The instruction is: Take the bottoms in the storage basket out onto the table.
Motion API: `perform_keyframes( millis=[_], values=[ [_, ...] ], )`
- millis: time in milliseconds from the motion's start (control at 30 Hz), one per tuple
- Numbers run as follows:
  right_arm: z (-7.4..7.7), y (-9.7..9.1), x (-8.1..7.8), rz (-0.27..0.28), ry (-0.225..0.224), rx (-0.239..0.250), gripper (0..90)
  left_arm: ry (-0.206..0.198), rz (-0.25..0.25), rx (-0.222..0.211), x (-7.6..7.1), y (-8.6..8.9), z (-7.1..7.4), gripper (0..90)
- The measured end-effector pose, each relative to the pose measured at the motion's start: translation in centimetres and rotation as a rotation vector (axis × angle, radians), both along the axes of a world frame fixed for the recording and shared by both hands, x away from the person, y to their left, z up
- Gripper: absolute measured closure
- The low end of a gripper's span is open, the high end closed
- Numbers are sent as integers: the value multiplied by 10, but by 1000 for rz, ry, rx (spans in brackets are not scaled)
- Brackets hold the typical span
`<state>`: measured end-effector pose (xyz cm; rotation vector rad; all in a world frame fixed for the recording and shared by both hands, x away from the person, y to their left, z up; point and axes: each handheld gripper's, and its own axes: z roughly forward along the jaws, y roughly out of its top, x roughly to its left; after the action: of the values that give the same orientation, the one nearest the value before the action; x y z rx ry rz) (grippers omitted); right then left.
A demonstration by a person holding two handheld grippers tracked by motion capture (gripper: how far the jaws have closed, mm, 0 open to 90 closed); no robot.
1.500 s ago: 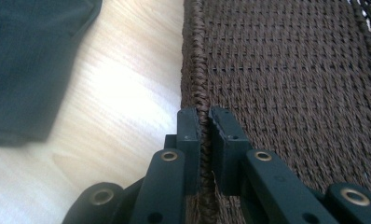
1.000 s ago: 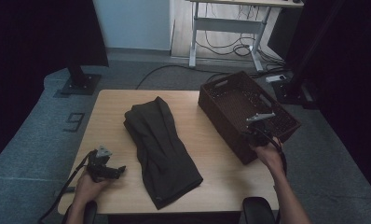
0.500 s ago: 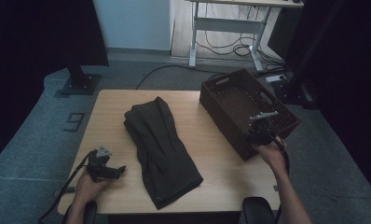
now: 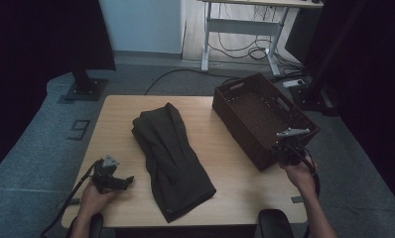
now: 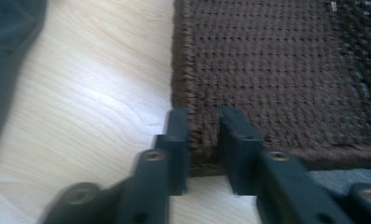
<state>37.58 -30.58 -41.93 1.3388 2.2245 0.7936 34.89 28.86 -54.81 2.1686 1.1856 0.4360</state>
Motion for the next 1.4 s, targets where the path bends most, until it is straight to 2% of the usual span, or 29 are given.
perform_keyframes(
  millis=[100,233,267,333,433,500,567,667,867,1100,1400],
  values=[
    [-2,0,1,-3,-10,-28,752,0,0,0,0,0,0,0],
    [-3,-9,2,-22,-14,-9,743,0,0,0,0,0,0,0],
    [-2,-10,2,-33,-18,-13,710,0,0,0,0,0,0,0],
    [-2,-12,1,-71,-38,-54,609,0,0,0,0,0,0,0],
    [-2,-14,-2,-117,-44,-94,501,0,0,0,0,0,0,0],
    [-3,-15,-5,-143,-42,-103,465,0,0,0,0,0,0,0],
    [-5,-17,-8,-159,-37,-96,480,0,0,0,0,0,0,0],
    [-12,-20,-10,-151,-15,-53,532,0,0,0,0,0,0,0],
    [-14,-22,-7,-161,-36,-44,542,0,0,0,0,0,0,0],
    [-16,-23,8,-171,-47,-34,543,0,0,0,0,0,0,0],
    [-17,-24,36,-191,-56,-25,543,0,0,0,0,0,0,0]
  ],
)
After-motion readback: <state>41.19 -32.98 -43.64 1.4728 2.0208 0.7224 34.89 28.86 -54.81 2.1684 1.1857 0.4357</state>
